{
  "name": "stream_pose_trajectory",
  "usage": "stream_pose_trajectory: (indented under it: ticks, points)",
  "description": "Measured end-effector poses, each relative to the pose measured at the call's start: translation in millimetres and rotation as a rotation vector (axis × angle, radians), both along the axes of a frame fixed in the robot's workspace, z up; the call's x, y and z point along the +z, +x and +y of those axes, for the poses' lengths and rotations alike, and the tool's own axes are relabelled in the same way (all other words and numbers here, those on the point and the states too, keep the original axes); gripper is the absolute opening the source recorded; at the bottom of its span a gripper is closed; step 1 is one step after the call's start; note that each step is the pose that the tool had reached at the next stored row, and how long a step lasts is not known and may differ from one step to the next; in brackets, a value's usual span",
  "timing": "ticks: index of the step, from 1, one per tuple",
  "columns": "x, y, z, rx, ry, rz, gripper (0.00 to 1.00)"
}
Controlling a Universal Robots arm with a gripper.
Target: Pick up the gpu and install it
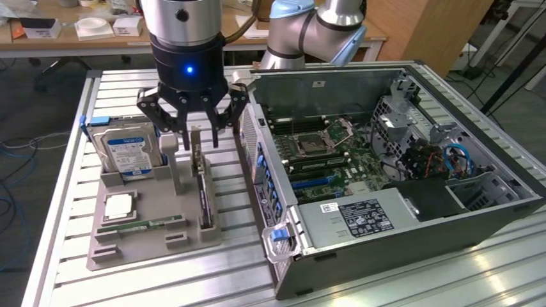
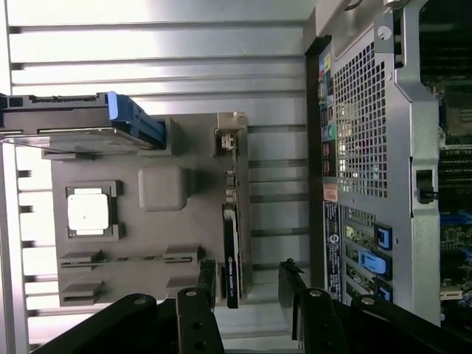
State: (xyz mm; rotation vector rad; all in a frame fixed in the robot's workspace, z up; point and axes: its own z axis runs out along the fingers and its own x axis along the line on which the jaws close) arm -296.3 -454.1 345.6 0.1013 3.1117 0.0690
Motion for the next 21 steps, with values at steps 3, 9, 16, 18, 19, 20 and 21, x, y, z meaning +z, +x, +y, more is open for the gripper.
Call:
stream_pose_trajectory:
  ticks: [3,9,16,18,19,20,21]
  points:
    - [-0.7,0.0,0.0,0.000,-0.0001,0.0000,0.47]
    - [-1.0,0.0,0.0,0.000,0.0002,-0.0001,0.47]
    - [-2.2,0.0,0.0,0.000,0.0001,-0.0001,0.47]
    - [-2.6,0.0,0.0,0.000,0.0001,-0.0001,0.47]
    - [-2.9,0.0,0.0,0.000,0.0001,-0.0001,0.47]
    - [-3.0,0.0,0.0,0.000,0.0001,-0.0001,0.47]
    - [-3.3,0.0,0.0,0.000,0.0001,-0.0001,0.47]
